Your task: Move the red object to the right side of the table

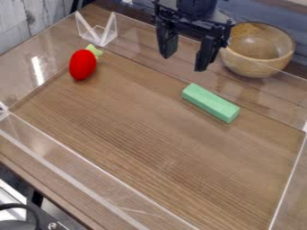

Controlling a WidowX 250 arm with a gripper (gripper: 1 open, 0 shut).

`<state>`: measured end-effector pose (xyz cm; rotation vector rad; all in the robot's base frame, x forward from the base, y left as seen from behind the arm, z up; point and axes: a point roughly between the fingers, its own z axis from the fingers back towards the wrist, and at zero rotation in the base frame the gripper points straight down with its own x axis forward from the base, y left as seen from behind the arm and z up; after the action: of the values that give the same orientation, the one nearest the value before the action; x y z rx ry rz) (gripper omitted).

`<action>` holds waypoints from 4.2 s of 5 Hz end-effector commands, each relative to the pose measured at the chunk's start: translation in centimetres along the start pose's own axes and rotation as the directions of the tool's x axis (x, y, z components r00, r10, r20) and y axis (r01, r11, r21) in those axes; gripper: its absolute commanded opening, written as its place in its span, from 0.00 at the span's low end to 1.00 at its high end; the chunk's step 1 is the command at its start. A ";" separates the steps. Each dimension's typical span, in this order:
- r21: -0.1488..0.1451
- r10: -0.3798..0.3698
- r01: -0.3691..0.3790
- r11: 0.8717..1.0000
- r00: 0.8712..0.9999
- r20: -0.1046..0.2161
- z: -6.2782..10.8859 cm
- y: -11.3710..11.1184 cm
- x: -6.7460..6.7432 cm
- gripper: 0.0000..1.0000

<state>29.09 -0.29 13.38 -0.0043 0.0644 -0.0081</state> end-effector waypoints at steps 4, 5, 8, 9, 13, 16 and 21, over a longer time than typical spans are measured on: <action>0.042 0.010 -0.012 0.999 0.999 0.049 -1.6 16.7 -3.5 1.00; 0.050 0.011 -0.015 0.999 0.996 0.088 -2.0 21.7 -3.4 1.00; 0.034 0.048 -0.053 0.998 0.990 0.134 -5.6 24.1 0.3 1.00; 0.026 0.057 -0.061 0.998 0.989 0.138 -6.4 24.1 1.3 1.00; 0.000 0.103 -0.104 0.995 0.987 0.124 -9.1 24.0 3.5 1.00; -0.033 0.140 -0.137 0.990 0.986 0.087 -9.9 23.2 4.5 1.00; -0.068 0.164 -0.163 0.984 0.986 0.012 -12.0 22.8 5.0 1.00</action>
<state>33.69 22.10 2.32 -0.0661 0.0299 0.1201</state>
